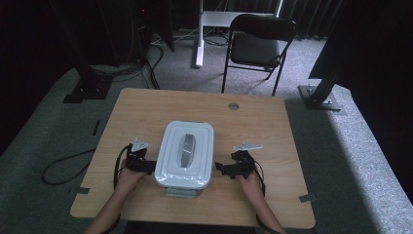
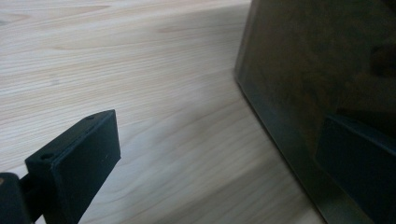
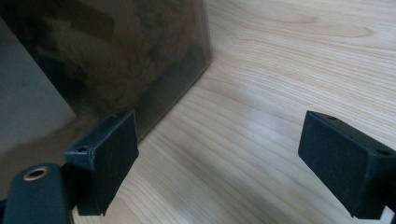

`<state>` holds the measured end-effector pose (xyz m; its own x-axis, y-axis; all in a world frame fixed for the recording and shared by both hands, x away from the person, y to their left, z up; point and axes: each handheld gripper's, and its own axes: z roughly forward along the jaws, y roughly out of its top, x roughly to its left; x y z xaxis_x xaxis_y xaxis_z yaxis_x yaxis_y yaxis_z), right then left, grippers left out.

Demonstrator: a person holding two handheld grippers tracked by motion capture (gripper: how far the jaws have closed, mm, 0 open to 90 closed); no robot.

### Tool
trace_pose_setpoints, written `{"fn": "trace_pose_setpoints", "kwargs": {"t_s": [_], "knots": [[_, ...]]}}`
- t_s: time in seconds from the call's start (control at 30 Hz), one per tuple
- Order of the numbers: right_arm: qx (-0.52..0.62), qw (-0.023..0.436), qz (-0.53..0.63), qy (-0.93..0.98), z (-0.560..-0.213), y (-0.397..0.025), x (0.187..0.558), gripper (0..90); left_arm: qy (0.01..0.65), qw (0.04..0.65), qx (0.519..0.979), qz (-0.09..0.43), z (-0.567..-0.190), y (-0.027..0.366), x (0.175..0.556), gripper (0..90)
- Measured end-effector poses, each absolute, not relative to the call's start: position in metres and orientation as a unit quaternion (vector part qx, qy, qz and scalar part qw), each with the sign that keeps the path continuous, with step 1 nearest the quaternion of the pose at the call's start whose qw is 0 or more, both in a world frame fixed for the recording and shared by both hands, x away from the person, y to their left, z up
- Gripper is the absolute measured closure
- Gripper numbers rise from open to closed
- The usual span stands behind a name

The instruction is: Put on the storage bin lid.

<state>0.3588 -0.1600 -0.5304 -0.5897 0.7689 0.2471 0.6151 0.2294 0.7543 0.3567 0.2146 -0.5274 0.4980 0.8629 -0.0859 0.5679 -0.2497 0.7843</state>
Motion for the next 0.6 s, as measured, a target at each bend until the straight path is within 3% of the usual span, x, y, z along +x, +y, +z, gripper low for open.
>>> {"fn": "trace_pose_setpoints", "kwargs": {"t_s": [0.37,0.6], "knots": [[0.456,0.094,0.428,0.775,-0.529,-0.181,0.359,11.2,0.447,0.397,0.782,0.175,-0.526,0.185,0.359,1.2],[0.467,0.113,0.428,0.766,-0.533,-0.2,0.357,11.1,0.431,0.401,0.784,0.197,-0.524,0.186,0.358,1.1]]}}
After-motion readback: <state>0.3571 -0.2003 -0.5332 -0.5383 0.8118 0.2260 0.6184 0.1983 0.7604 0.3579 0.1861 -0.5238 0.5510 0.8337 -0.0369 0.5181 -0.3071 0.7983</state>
